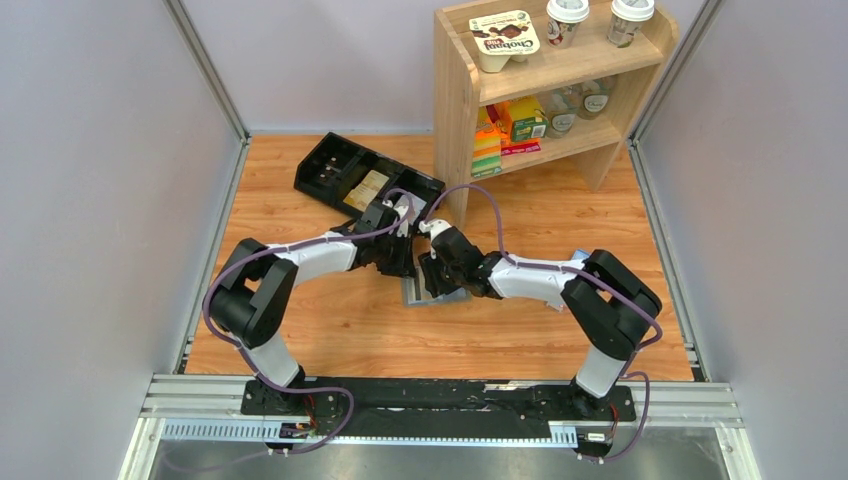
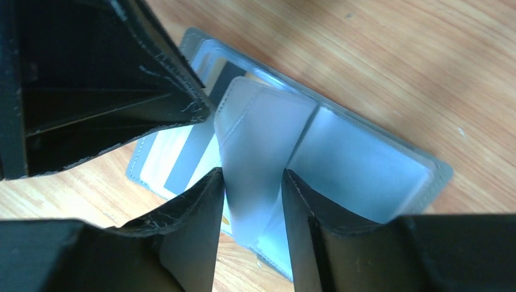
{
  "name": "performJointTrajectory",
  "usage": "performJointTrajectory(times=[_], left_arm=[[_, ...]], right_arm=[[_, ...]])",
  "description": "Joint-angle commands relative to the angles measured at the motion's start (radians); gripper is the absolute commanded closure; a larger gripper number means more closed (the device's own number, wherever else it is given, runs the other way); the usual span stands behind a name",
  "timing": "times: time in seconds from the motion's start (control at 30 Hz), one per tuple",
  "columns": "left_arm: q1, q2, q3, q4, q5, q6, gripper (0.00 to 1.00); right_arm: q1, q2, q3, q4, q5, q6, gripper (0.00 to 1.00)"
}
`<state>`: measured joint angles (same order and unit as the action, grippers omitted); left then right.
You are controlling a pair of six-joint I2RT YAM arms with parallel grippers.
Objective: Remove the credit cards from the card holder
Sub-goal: Remove the credit card from the card holder.
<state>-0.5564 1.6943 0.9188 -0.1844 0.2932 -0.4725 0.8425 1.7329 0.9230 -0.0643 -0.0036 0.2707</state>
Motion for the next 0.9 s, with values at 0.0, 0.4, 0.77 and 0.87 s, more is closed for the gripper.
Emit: performJointTrajectory(times=[0.0, 0.4, 0.77, 0.87], left_arm=[[-0.028, 0.039, -0.003, -0.11, -0.078, 0.041, 0.74], [-0.065, 0.047, 0.04, -0.175, -0.149, 0.055, 0.76], [-0.071, 0.025, 0.034, -0.168, -0.14, 0.043, 0.76], [-0.071, 0.024, 0.035, -0.165, -0.135, 0.04, 0.76]], right_arm=[[0.0, -0.029, 0.025, -0.156, 0.197, 0.027, 0.54], [-0.026, -0.191, 0.033, -0.397, 0.599, 0.225, 0.39], [-0.031, -0.38, -0.044, -0.089, 0.095, 0.064, 0.51], [-0.031, -0.351, -0.05, -0.016, -0.105, 0.044, 0.55]])
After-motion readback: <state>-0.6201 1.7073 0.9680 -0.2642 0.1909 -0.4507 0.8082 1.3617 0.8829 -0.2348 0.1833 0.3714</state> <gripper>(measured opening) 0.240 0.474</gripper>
